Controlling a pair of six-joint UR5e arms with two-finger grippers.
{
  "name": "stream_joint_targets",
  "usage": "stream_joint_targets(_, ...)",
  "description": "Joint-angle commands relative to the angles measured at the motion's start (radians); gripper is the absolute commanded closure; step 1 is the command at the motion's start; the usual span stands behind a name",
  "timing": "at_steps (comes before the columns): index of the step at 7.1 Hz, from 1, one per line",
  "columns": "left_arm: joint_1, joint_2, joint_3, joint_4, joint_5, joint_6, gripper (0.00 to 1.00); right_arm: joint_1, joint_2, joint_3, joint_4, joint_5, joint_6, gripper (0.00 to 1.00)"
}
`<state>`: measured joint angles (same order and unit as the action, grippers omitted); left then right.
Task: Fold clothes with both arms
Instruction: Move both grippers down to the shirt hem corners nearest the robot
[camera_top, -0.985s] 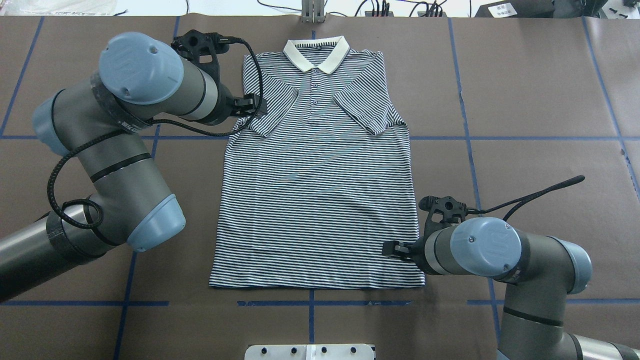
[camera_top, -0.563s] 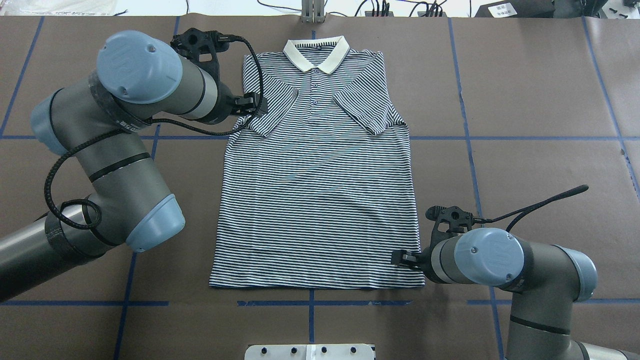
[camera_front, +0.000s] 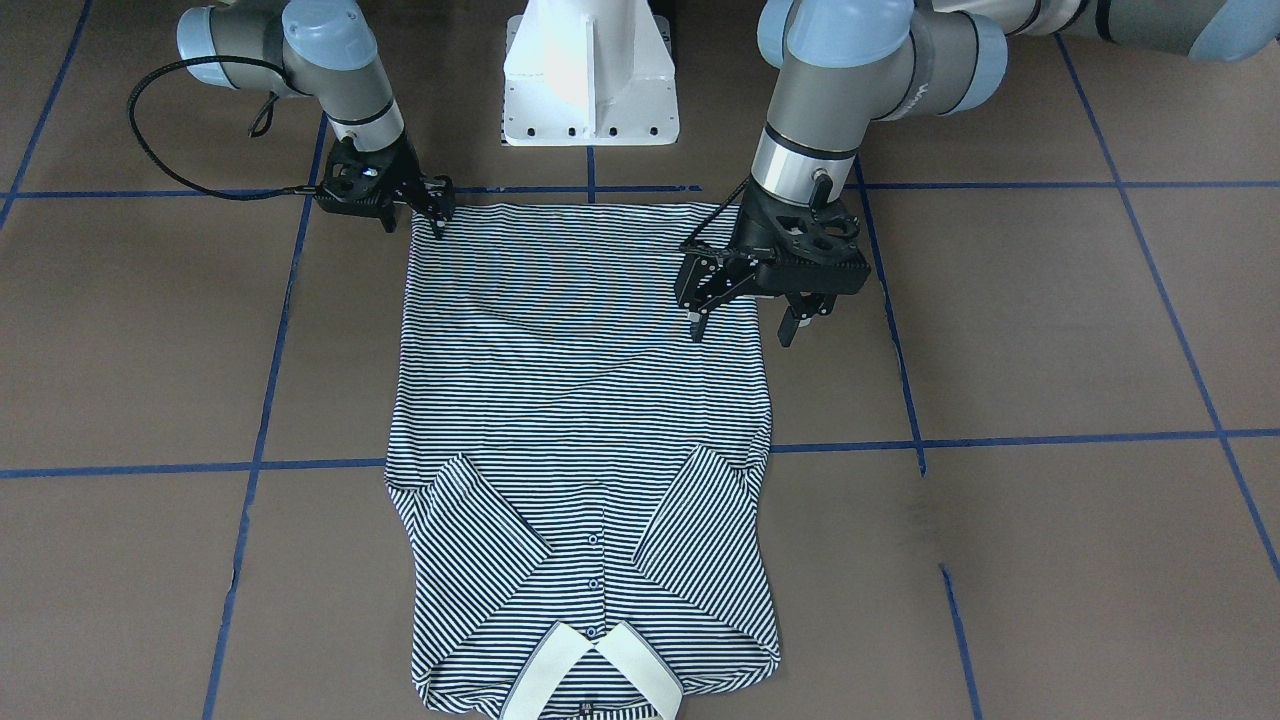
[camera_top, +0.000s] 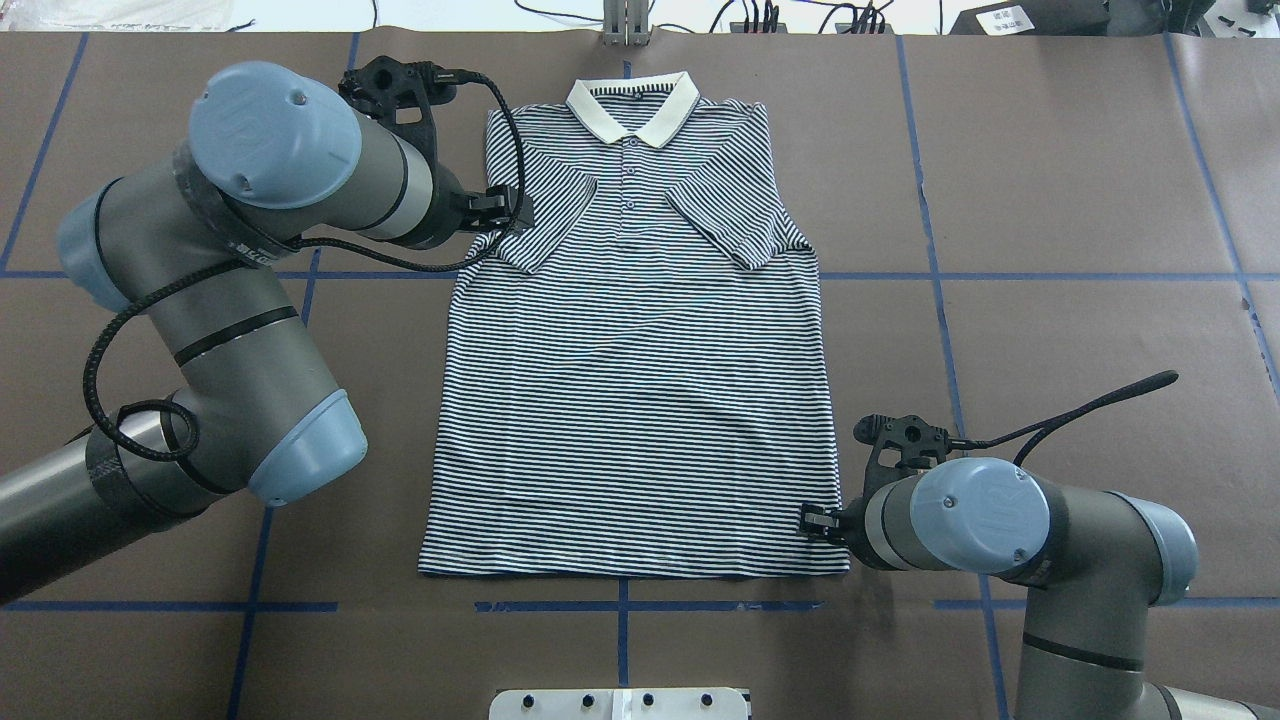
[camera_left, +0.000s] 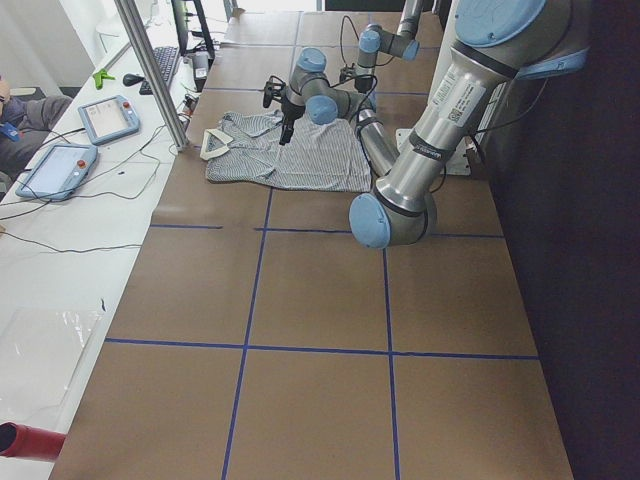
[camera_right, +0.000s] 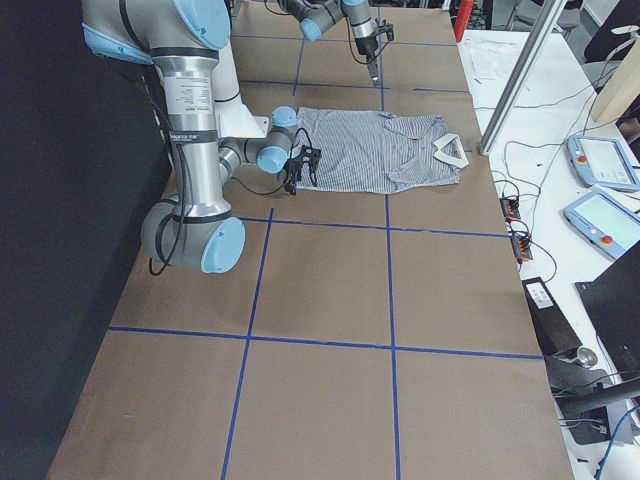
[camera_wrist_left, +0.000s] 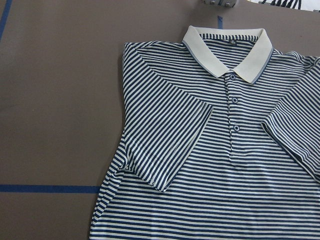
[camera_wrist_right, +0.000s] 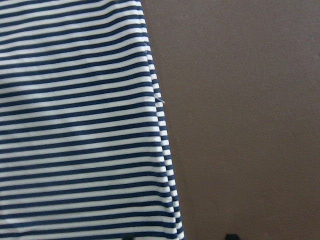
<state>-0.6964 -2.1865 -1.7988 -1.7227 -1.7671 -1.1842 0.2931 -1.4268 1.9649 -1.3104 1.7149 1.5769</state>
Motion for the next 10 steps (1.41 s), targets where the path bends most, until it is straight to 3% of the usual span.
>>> stream_joint_targets(1, 0.0, 0.007, -0.001, 0.0, 0.0, 0.0, 0.0, -0.012, 0.002, 0.006, -0.018, 0.002, 0.0, 0.89)
stream_joint_targets(3, 0.0, 0.007, 0.001, 0.0, 0.0, 0.002, 0.0, -0.026, 0.003, 0.014, -0.027, 0.0, 0.0, 1.0)
stream_joint_targets(7, 0.02, 0.008, 0.001, -0.006, -0.006, -0.02, 0.0, -0.023, -0.003, 0.06, -0.029, -0.003, 0.011, 1.0)
stream_joint_targets(9, 0.169, 0.118, -0.029, -0.067, 0.009, -0.325, 0.0, -0.008, -0.003, 0.1, -0.027, 0.002, 0.0, 1.0)
stream_joint_targets(10, 0.243, 0.179, -0.086, -0.064, 0.07, -0.436, 0.0, -0.003, -0.003, 0.123, -0.026, -0.001, -0.002, 1.0)
